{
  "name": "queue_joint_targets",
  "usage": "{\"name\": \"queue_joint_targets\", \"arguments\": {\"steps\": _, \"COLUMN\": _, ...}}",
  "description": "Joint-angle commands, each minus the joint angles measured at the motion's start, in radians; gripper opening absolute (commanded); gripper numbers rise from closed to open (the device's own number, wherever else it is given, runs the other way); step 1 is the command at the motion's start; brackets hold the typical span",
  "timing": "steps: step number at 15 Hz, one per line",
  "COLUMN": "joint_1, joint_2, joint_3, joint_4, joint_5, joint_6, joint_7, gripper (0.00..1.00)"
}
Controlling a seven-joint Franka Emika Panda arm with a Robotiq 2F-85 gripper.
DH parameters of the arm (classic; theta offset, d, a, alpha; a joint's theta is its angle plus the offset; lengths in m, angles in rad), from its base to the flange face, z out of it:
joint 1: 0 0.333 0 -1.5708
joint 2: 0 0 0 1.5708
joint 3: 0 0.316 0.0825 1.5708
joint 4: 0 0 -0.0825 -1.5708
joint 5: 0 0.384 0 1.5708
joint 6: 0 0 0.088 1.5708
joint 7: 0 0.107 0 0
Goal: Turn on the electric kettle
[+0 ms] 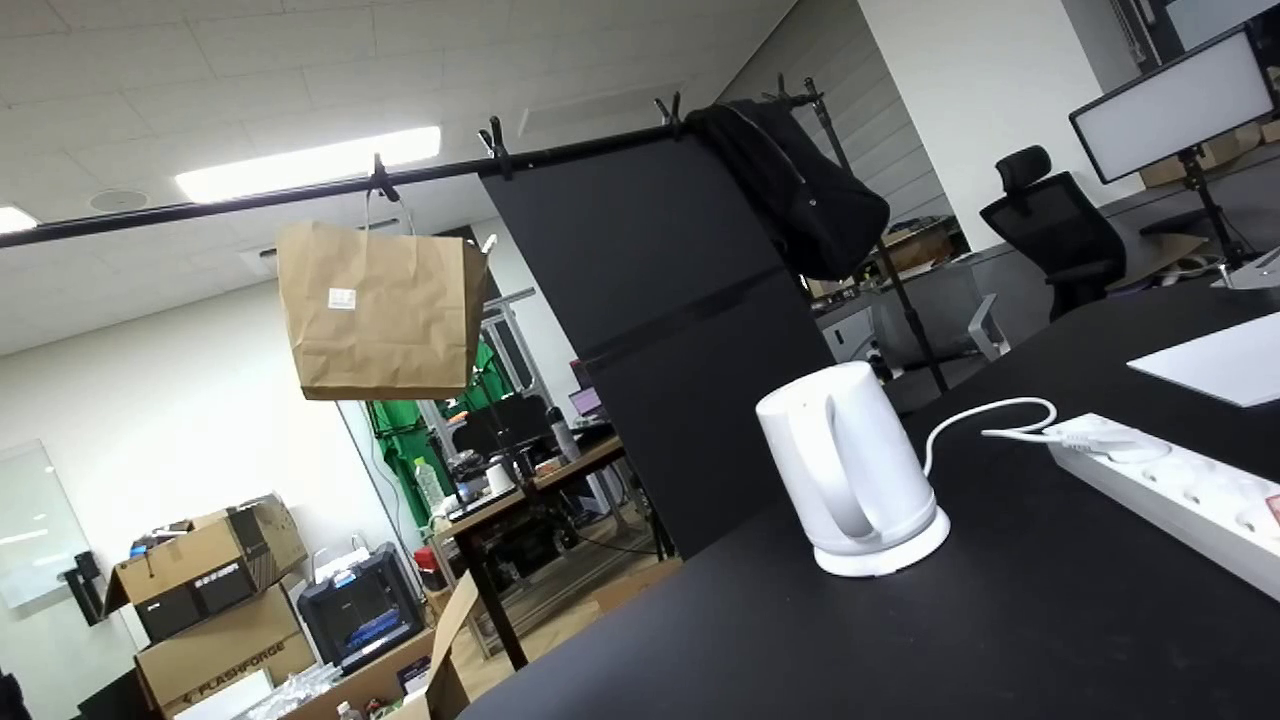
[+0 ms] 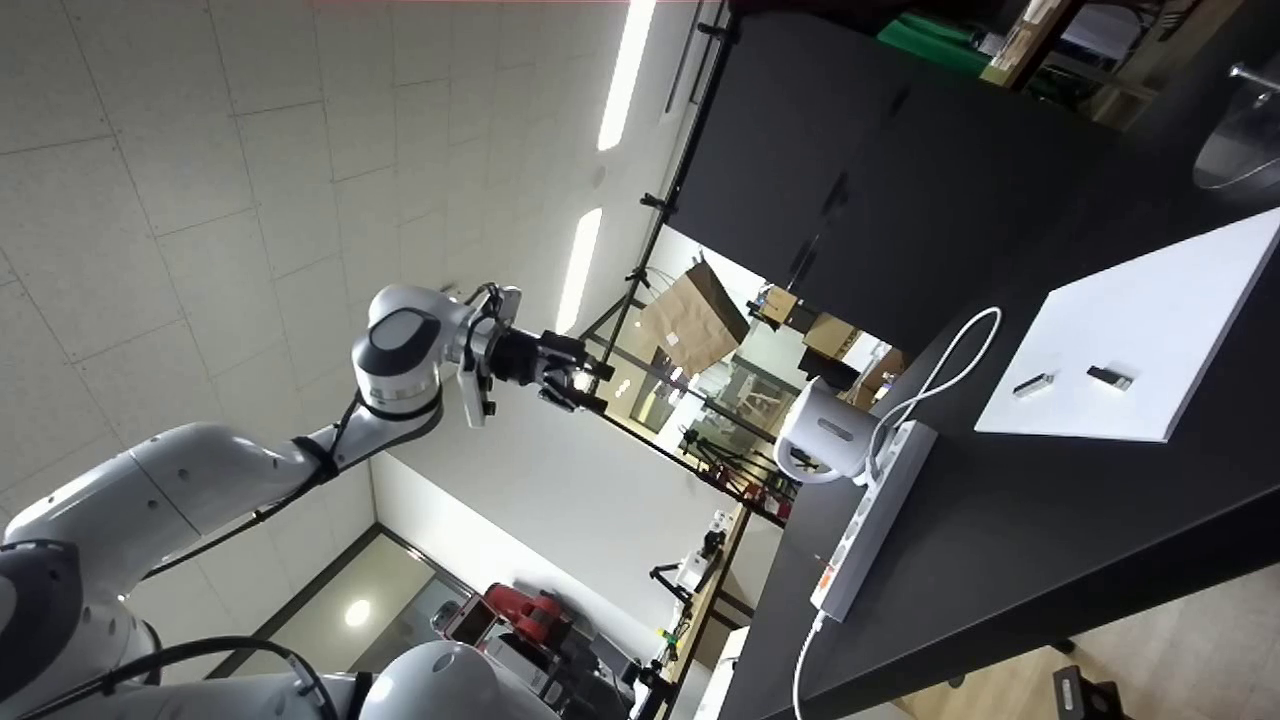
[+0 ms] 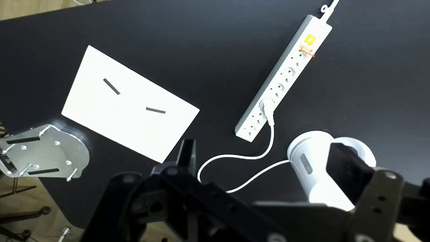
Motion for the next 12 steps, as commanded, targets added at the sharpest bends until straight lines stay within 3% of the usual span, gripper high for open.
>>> {"name": "queue_joint_targets", "arguments": {"steps": 1, "joint_1": 0.008, "joint_2": 0.117, "joint_3": 0.018, "joint_4": 0.049, "joint_5": -0.019, "joint_6": 0.086, "joint_7": 0.003, "gripper": 1.00}}
{"name": "queue_joint_targets", "arguments": {"steps": 5, "joint_1": 0.016, "joint_2": 0.276, "joint_3": 0.073, "joint_4": 0.105, "joint_5": -0.050, "joint_6": 0.198, "joint_7": 0.054, "gripper": 1.00}}
{"name": "queue_joint_targets", "arguments": {"steps": 6, "joint_1": 0.005, "joint_2": 0.315, "joint_3": 0.101, "joint_4": 0.116, "joint_5": -0.082, "joint_6": 0.242, "joint_7": 0.110, "gripper": 0.75}}
{"name": "queue_joint_targets", "arguments": {"steps": 7, "joint_1": -0.004, "joint_2": 0.348, "joint_3": 0.125, "joint_4": 0.127, "joint_5": -0.124, "joint_6": 0.283, "joint_7": 0.169, "gripper": 0.73}}
{"name": "queue_joint_targets", "arguments": {"steps": 9, "joint_1": -0.012, "joint_2": 0.417, "joint_3": 0.164, "joint_4": 0.157, "joint_5": -0.215, "joint_6": 0.352, "joint_7": 0.311, "gripper": 0.60}}
{"name": "queue_joint_targets", "arguments": {"steps": 12, "joint_1": 0.011, "joint_2": 0.519, "joint_3": 0.192, "joint_4": 0.226, "joint_5": -0.318, "joint_6": 0.361, "joint_7": 0.476, "gripper": 0.37}}
